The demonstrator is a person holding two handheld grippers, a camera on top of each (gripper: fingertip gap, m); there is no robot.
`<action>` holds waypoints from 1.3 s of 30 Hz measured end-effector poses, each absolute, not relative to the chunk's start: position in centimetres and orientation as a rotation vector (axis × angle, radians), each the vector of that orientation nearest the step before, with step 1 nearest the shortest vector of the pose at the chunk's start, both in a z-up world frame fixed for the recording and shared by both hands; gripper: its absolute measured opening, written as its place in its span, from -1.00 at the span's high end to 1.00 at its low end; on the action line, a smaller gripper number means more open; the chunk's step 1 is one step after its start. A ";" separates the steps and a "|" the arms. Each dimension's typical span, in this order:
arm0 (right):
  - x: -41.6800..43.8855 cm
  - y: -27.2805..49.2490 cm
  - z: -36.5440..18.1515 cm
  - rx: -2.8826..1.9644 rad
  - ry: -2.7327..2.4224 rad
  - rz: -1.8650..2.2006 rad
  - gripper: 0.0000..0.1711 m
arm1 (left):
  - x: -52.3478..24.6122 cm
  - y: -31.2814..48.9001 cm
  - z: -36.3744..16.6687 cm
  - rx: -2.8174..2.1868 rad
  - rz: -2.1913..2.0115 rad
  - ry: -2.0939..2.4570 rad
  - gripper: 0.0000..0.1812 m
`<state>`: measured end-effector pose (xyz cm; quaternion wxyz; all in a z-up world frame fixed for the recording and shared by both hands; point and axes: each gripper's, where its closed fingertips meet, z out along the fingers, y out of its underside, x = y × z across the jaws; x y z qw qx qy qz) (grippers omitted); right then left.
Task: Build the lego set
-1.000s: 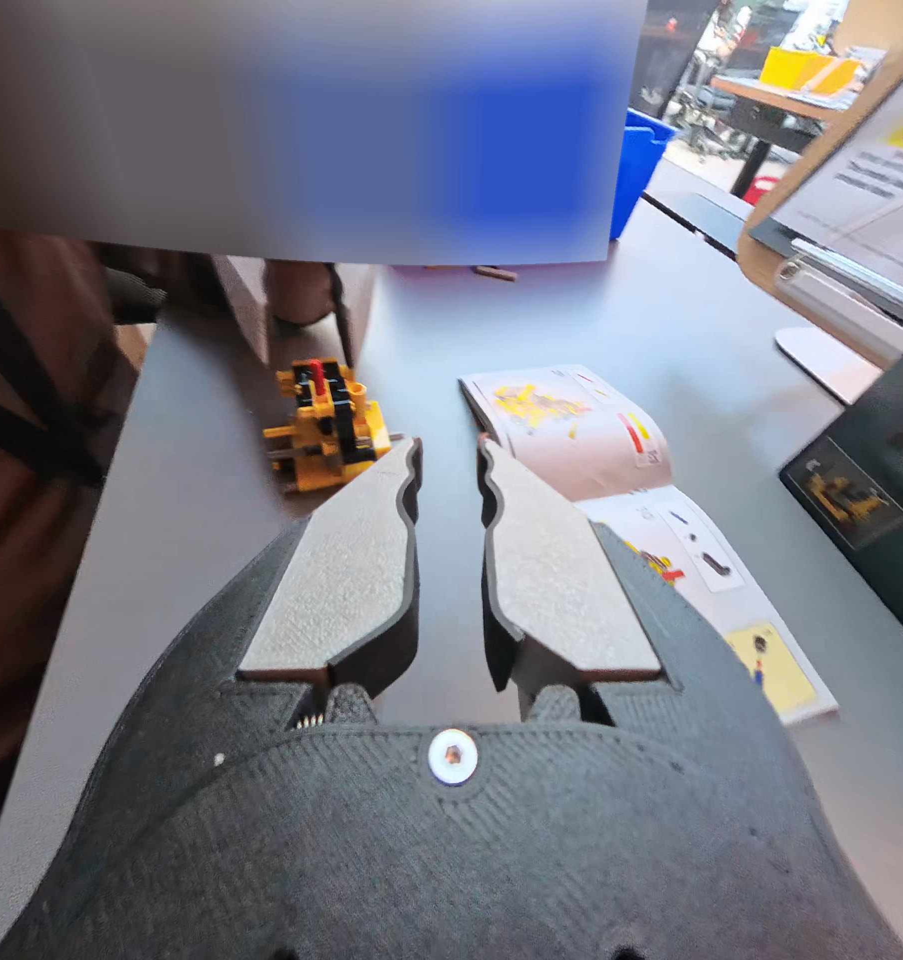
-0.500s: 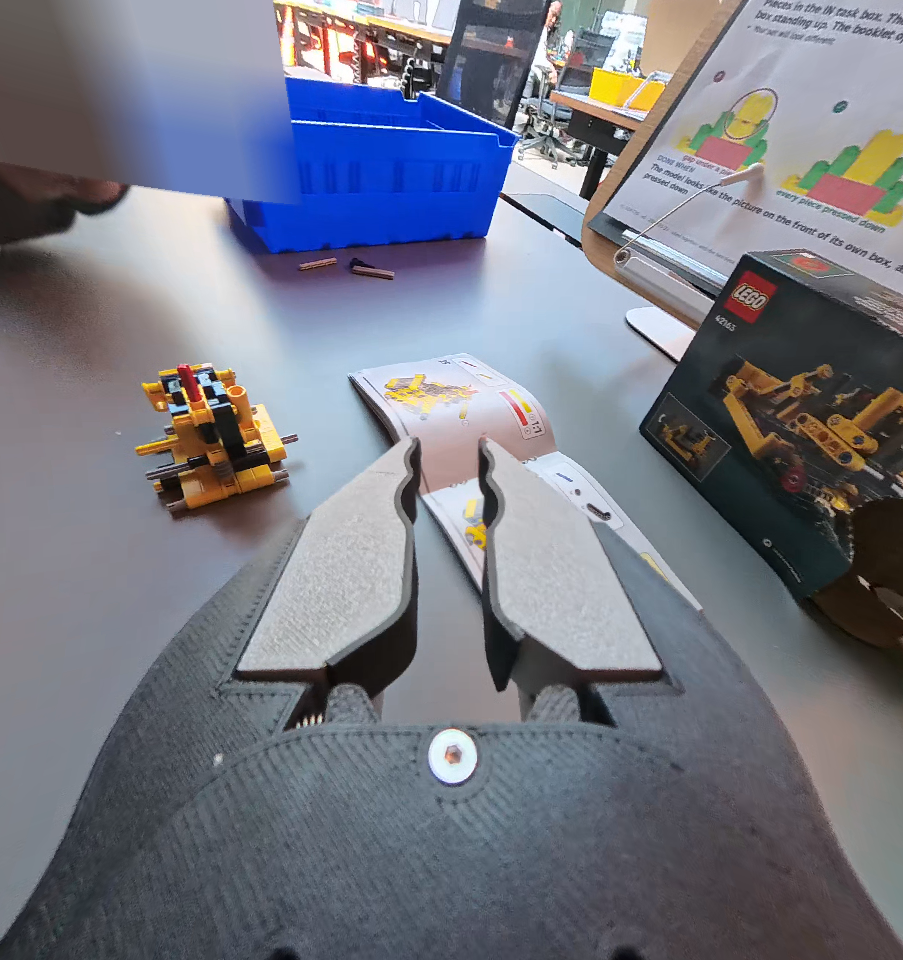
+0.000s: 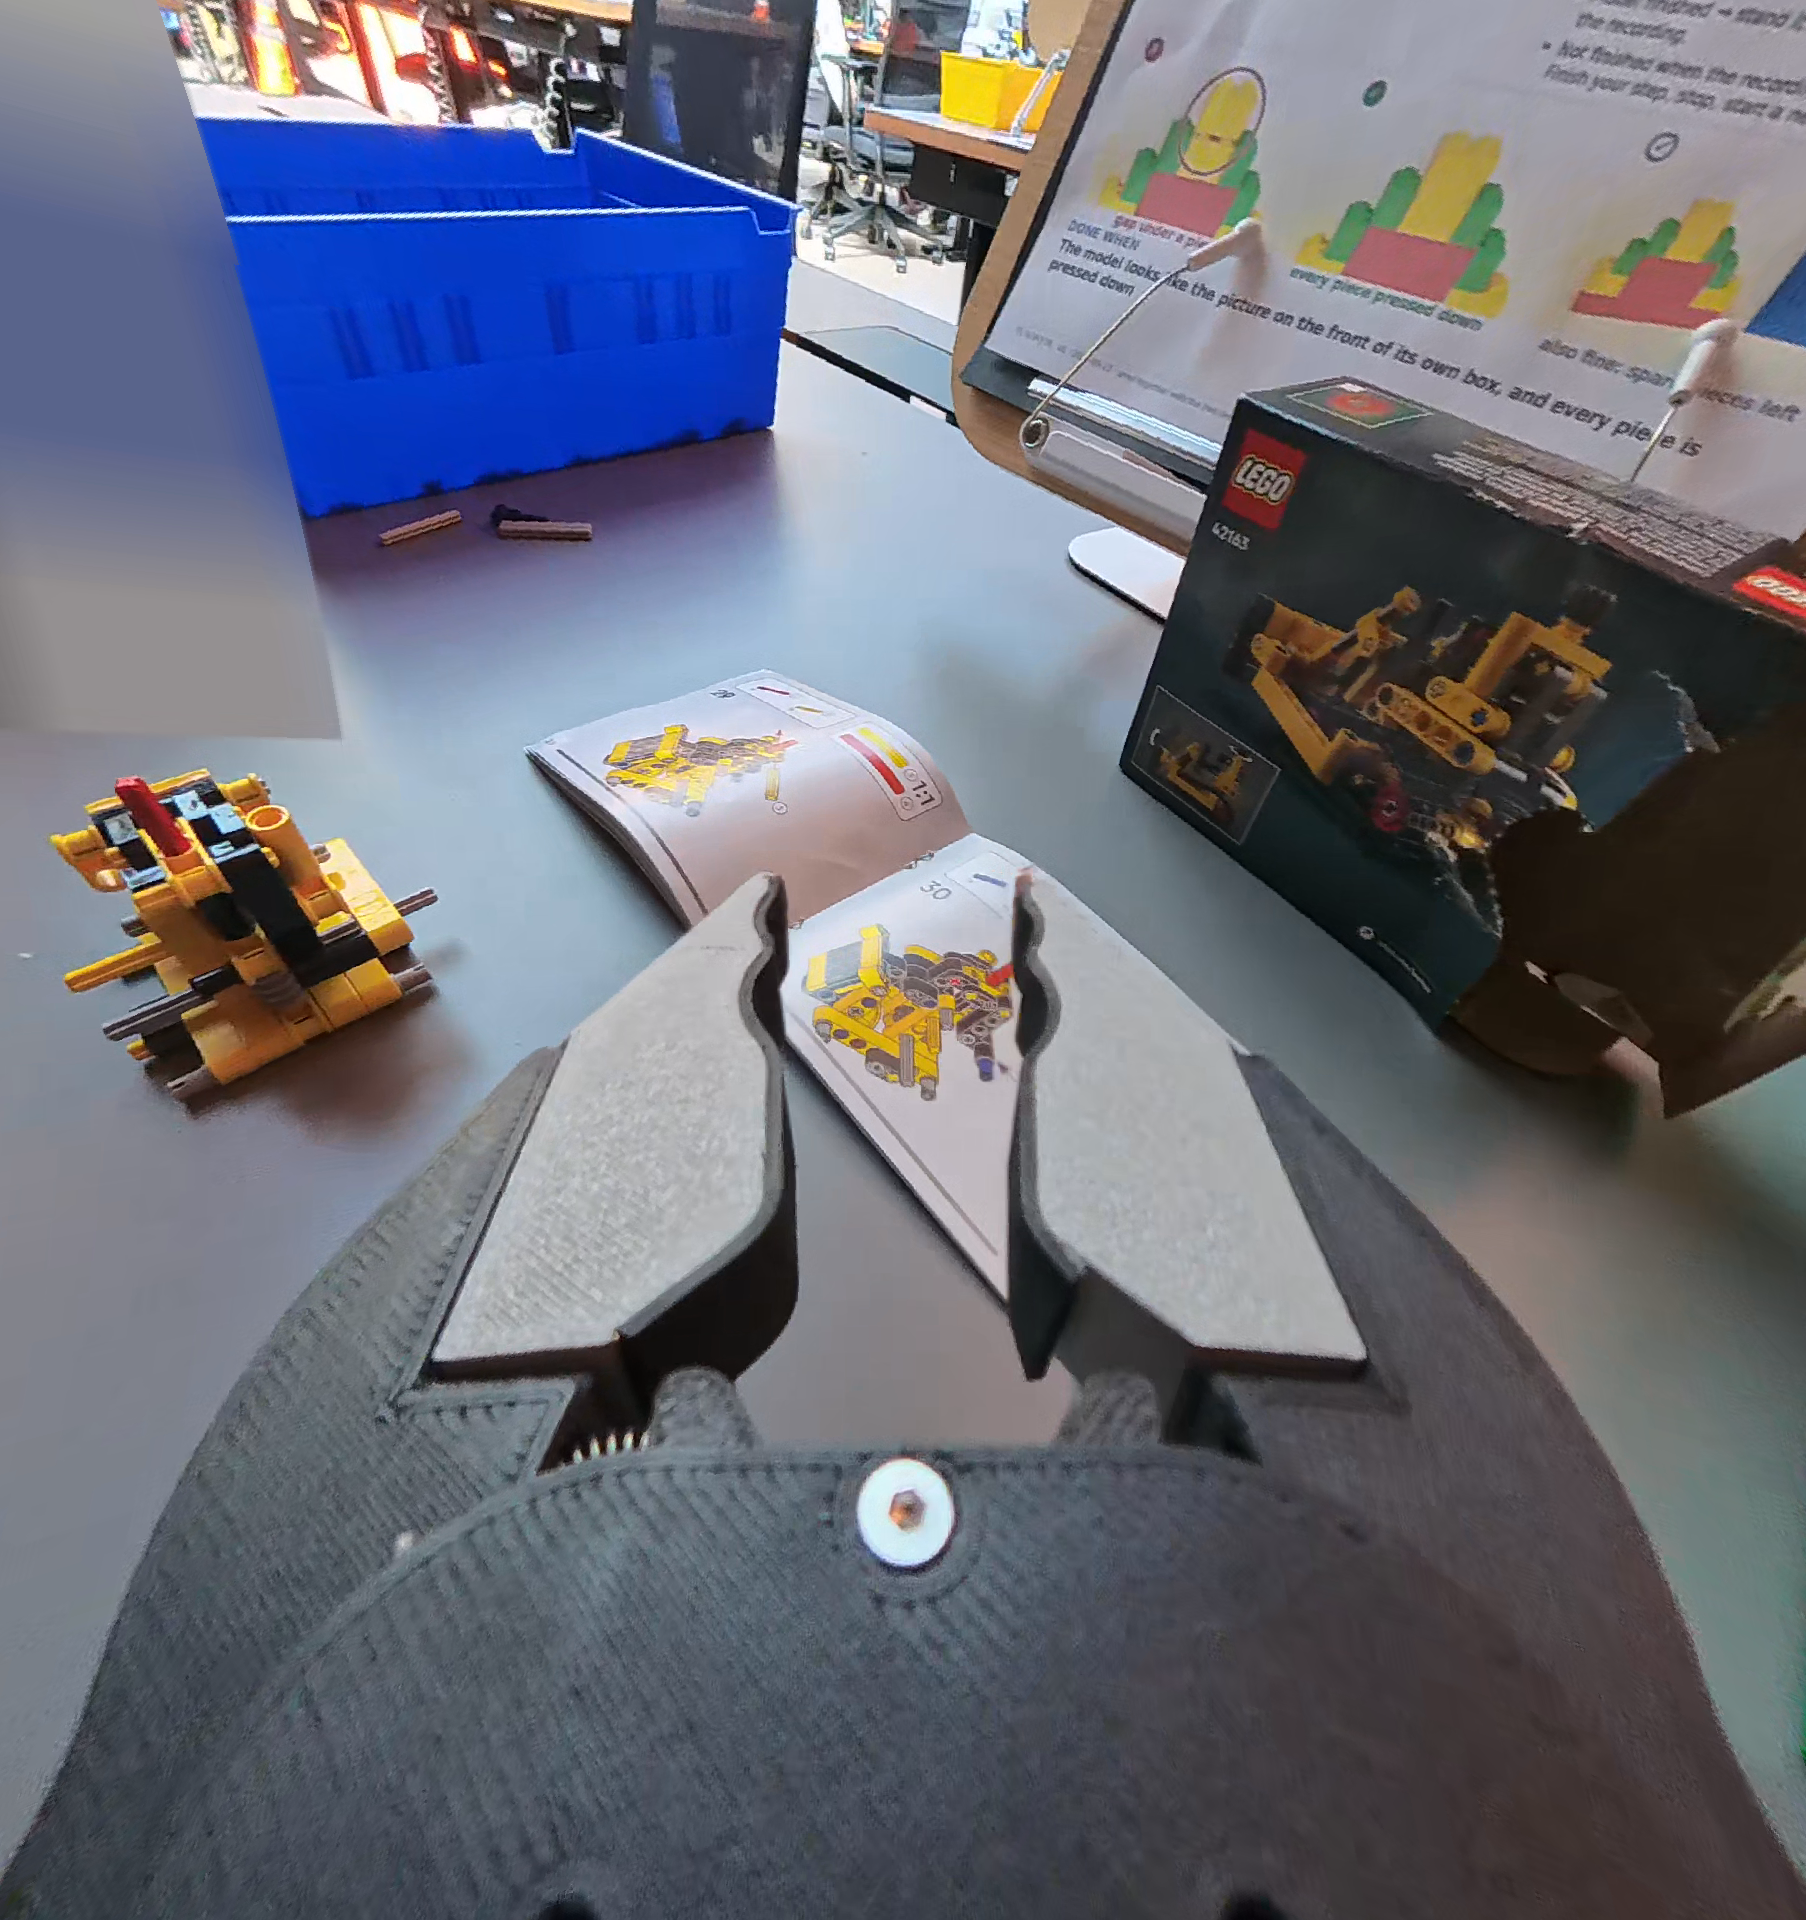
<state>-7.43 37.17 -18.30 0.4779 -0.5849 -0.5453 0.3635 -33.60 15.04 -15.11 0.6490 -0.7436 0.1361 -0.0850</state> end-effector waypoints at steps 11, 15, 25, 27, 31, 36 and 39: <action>-7.3 39.2 -18.9 -1.516 -1.273 0.820 0.60 | -31.9 15.7 -16.5 -1.718 -0.101 0.432 0.70; -7.2 39.2 -18.8 -1.517 -1.267 0.828 0.63 | -32.5 15.9 -16.2 -1.701 -0.098 0.397 0.71; -6.7 39.9 -18.7 -1.523 -1.243 0.779 0.71 | -33.1 16.1 -15.7 -1.679 -0.132 0.350 0.74; -6.7 39.9 -18.8 -1.523 -1.248 0.775 0.72 | -33.0 16.1 -15.6 -1.675 -0.139 0.352 0.74; -6.7 39.9 -19.0 -1.525 -1.255 0.765 0.73 | -33.0 16.0 -15.5 -1.671 -0.137 0.351 0.74; -6.6 40.1 -19.0 -1.531 -1.245 0.769 0.76 | -32.6 15.9 -15.5 -1.670 -0.127 0.370 0.73; -6.4 40.3 -18.9 -1.535 -1.231 0.774 0.76 | -32.6 15.9 -15.5 -1.668 -0.115 0.376 0.73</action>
